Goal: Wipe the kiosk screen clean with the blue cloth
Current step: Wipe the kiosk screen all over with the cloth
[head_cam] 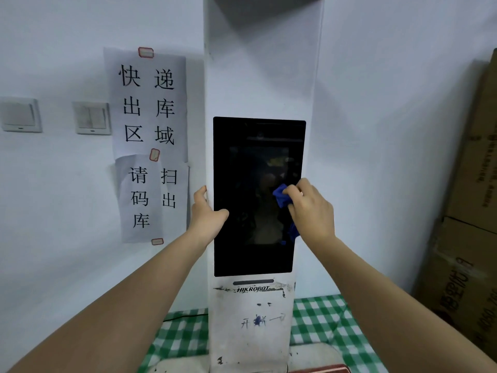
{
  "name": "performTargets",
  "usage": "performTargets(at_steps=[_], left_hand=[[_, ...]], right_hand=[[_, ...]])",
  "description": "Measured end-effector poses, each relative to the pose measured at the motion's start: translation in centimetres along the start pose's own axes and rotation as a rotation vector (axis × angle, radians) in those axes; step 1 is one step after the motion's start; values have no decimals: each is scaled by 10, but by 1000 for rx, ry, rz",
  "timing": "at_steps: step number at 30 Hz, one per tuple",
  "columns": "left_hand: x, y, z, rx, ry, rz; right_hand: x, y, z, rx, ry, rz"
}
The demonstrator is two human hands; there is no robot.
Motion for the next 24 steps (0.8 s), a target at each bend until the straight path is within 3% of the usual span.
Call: performTargets(at_steps=[4, 10, 17, 24], left_hand=[[0, -1, 0, 4, -10, 9], [0, -2, -2, -4, -15, 6], [2, -3, -1, 1, -25, 3], [1, -2, -2, -12, -43, 10]], right_hand=[[-8, -9, 5, 39, 43, 85], [-14, -19, 6, -35, -2, -81], [-16, -1, 0, 36, 32, 23], [-18, -17, 10, -61, -50, -171]])
Point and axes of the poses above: each hand's wrist, its own y-axis away from the middle knuckle, its own z-axis out of the back of the hand, x = y × z, the point moved 3 cm from there along -y, towards the middle knuckle, and after that the axes turned 9 degrees about -x, right-handed, at the moved point
